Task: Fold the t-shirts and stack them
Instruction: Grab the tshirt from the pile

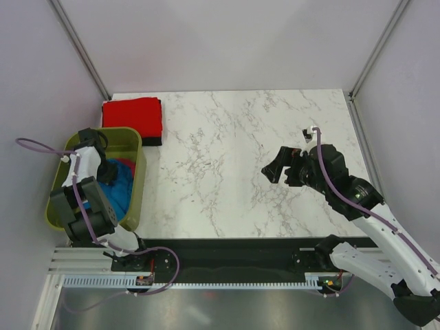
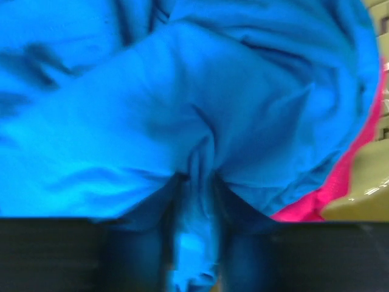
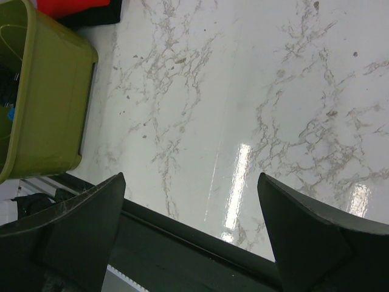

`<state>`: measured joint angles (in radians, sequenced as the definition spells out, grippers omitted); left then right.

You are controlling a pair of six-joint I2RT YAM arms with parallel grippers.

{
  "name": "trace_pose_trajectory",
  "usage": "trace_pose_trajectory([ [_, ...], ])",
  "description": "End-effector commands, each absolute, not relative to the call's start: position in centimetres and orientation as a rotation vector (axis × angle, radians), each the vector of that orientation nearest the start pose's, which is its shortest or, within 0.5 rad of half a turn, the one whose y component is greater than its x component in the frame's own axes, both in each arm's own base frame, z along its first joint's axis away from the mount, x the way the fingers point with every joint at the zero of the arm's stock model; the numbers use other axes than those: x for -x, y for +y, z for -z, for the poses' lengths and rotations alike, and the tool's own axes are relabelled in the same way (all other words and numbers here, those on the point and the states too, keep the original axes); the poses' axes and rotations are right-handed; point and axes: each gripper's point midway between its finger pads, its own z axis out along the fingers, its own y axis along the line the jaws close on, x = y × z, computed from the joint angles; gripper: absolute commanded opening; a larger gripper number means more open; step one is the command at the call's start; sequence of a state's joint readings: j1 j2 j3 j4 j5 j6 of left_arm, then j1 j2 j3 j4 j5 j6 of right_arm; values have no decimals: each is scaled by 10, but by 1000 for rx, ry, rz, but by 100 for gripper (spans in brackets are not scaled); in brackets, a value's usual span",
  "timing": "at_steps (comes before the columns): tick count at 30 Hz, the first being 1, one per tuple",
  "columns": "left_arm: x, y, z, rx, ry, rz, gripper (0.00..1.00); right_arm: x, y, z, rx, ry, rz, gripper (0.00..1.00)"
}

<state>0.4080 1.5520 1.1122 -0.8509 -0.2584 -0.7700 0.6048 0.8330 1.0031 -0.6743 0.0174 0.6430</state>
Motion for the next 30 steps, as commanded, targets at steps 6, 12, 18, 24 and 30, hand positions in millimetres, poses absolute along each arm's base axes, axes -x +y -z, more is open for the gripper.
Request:
trace_pose_trajectory([
  [6,-297,142,-105,1462,2241,-205,2,-212,177,-291,-47,2078,-794,98],
  [12,-321,126,-234,1170,1993,-91,2,-209,176,-287,-59,2091,-798,98],
  [18,-314,71,-390,932,1689,256,2,-194,174,-287,-51,2084,-849,98],
  [24,-282,-57,-565,398,1434,1009,2,-192,173,-300,-66,2047,-876,98],
  [30,-203,-144,-641,-106,1240,1307,2,-194,170,-297,-101,2047,-862,98],
])
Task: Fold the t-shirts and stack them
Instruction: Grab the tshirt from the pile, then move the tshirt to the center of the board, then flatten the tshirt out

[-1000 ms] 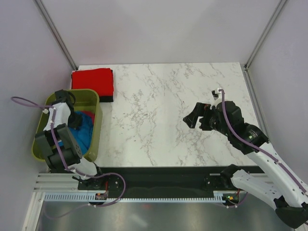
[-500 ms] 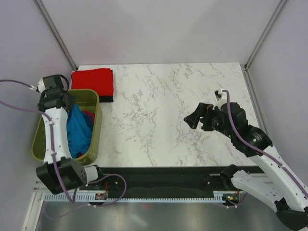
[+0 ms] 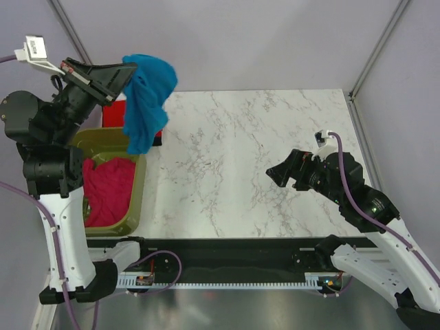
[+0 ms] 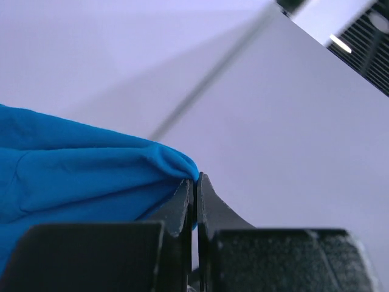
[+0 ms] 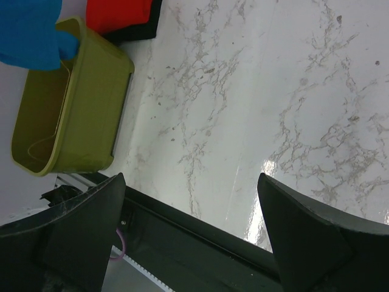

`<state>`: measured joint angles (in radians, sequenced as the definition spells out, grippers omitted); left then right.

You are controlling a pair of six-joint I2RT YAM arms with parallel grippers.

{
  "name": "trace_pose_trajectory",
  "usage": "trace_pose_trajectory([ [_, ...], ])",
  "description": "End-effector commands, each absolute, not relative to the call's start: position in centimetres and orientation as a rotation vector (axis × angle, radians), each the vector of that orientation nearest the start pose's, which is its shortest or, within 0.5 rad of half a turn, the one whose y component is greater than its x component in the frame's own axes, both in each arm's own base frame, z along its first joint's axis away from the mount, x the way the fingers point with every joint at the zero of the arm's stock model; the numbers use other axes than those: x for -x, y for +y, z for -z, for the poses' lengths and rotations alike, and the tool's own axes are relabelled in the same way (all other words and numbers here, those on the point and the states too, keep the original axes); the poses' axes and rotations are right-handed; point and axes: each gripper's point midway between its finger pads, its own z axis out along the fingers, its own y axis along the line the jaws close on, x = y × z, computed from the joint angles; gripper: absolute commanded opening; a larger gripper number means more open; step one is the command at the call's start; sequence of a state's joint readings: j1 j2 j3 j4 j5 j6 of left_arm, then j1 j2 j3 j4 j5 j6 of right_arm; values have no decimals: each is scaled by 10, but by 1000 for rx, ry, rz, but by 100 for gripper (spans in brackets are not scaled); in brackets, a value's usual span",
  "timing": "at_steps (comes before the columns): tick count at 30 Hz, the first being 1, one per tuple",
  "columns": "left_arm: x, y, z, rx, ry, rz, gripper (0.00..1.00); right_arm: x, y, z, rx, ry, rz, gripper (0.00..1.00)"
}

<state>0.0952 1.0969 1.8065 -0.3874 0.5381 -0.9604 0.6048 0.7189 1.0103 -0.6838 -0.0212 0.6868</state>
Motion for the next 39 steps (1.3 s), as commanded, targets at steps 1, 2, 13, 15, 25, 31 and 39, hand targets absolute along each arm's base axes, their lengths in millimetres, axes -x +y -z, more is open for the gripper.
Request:
trace_pose_trajectory([
  [1,-198,-153,-634,-134,1251,1348,2,-194,170,-295,-107,2052,-861,98],
  [2,-199,-157,-628,-142,1265,1369,2,-198,166,-294,-134,2047,-837,98],
  [13,-248,-219,-274,-66,2136,1292,45,-211,164,-243,-283,2164,-747,98],
  [15,-242,-206,-219,-55,2307,1077,54,-210,163,-226,-304,2204,-721,98],
  [25,-201,-212,-149,-96,2515,886,60,-232,147,-129,-398,2384,-412,94],
  [31,-171,-221,-94,-150,2666,746,62,-254,132,-90,-382,2464,-289,81],
  [39,-155,-237,-59,-174,2733,729,64,-240,130,-47,-475,2558,-300,75],
])
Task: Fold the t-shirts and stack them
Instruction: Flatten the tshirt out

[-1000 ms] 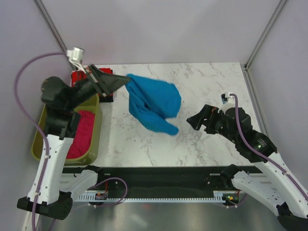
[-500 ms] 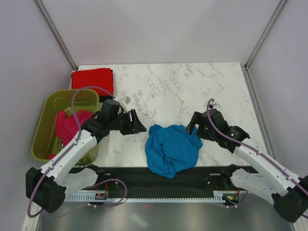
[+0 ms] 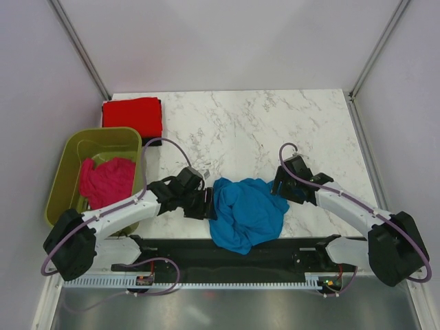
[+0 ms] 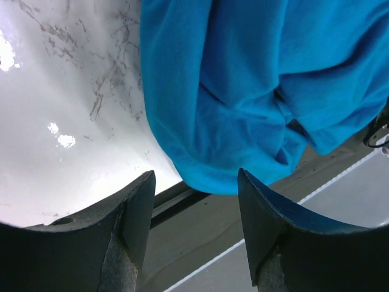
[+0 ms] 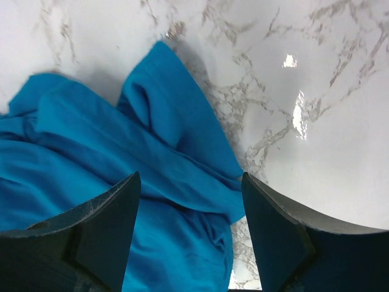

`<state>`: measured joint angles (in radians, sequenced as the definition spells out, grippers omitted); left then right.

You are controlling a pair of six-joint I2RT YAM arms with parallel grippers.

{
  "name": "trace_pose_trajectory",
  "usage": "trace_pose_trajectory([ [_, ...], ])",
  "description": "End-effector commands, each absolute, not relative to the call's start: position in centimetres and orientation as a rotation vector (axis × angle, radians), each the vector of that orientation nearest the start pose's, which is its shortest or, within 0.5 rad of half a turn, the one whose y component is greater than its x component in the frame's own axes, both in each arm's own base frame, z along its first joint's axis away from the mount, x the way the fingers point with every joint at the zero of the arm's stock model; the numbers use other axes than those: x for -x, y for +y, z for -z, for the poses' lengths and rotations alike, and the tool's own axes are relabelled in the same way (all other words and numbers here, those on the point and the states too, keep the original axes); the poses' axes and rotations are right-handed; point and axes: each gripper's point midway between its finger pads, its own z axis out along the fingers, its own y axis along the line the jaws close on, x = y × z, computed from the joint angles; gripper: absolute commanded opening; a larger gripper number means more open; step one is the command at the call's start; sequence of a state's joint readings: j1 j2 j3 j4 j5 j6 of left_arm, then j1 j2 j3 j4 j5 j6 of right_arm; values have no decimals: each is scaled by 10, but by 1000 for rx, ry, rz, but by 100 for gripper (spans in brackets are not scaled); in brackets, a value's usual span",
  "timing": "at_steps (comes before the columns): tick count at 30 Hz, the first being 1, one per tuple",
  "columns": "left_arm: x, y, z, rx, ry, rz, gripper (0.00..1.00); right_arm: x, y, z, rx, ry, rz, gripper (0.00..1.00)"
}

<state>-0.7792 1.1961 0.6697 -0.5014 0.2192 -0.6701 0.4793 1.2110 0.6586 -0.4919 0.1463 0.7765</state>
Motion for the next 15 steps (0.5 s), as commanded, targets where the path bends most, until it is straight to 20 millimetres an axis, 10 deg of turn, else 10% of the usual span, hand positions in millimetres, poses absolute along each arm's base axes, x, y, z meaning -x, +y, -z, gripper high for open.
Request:
trace_pose_trajectory([
  [1,-155,-238,-54,-176,2744,721,64,-239,129,-42,-486,2564,-290,75],
  [5,-157,-247,-41,-200,2764,744,59,-236,122,-28,-564,2563,-247,75],
  [10,-172,-253,-54,-222,2729,709,12,-236,114,-15,-624,2536,-224,55],
  [13,-191,-249,-74,-224,2688,617,2,-260,98,-19,-674,2470,-152,24],
  [14,-201,-243,-77,-250,2682,547,2,-267,97,-24,-677,2478,-161,0],
  [15,-220,-252,-105,-261,2622,542,2,-288,98,-47,-694,2435,-175,0],
])
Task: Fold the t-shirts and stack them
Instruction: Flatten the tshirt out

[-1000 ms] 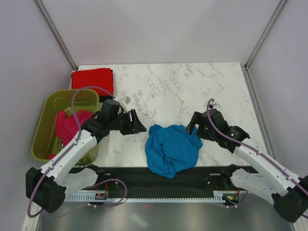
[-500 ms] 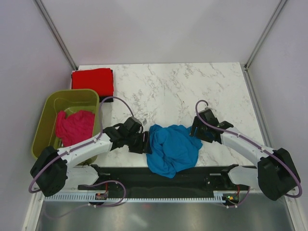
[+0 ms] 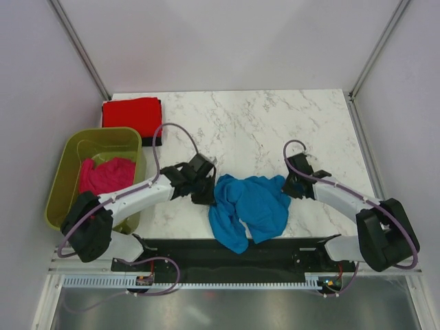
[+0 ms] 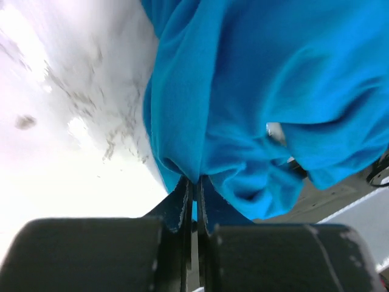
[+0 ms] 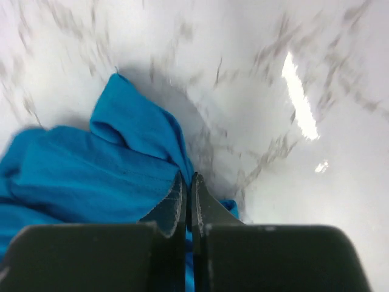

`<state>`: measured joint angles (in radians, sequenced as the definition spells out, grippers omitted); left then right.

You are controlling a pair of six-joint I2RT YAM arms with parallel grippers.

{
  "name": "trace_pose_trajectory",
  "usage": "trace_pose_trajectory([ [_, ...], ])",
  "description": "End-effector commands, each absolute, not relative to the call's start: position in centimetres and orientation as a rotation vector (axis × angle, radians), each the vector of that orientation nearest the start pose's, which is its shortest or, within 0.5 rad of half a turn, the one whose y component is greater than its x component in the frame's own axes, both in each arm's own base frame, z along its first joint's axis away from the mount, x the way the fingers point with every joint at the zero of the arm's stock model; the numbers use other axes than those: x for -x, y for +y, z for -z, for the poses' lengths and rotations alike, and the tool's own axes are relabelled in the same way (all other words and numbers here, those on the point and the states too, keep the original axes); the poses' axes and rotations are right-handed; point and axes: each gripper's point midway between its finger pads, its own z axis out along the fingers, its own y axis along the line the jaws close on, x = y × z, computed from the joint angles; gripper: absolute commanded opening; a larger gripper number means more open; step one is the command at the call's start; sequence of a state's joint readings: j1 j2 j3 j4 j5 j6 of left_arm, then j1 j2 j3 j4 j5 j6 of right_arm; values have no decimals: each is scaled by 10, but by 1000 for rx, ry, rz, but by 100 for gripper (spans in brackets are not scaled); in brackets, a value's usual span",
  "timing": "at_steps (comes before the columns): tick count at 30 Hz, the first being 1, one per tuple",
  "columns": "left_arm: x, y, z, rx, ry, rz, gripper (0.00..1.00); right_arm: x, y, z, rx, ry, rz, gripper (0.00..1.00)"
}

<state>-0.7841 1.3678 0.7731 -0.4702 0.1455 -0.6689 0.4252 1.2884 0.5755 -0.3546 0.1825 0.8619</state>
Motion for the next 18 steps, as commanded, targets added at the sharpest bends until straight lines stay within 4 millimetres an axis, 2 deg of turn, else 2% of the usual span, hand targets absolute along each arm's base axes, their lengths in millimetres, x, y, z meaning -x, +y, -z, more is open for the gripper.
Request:
trace_pose_trajectory([
  [1,-217,-242,-110,-284,2667,460,2,-288,88,-56,-711,2453,-117,0],
  [2,-231,-233,-117,-274,2639,343,2,-295,82,-73,-677,2436,-83,0],
  [3,-247,-239,-149,-282,2569,342,2,-317,74,-116,-681,2320,-39,0],
  [4,-250,-233,-159,-277,2559,303,2,-319,65,-135,-679,2287,8,0],
  [5,-251,-223,-168,-266,2550,240,2,-313,52,-150,-670,2283,89,0],
  [6,-255,-223,-188,-254,2507,256,2,-321,42,-183,-677,2198,117,0],
  [8,-253,-219,-205,-269,2477,271,2,-315,27,-223,-693,2108,120,0],
  [9,-251,-218,-219,-262,2446,293,2,-312,23,-235,-690,2080,121,0],
  [11,-249,-213,-231,-254,2432,296,2,-301,12,-259,-713,2021,106,0],
  [12,-246,-210,-240,-252,2427,297,2,-296,11,-278,-724,1976,68,0],
  [14,-241,-205,-253,-243,2416,304,2,-287,13,-296,-723,1957,17,0],
  [16,-234,-198,-274,-231,2391,322,2,-274,12,-314,-732,1920,-42,0],
  [18,-229,-192,-293,-224,2360,344,2,-260,9,-341,-744,1836,-111,0],
])
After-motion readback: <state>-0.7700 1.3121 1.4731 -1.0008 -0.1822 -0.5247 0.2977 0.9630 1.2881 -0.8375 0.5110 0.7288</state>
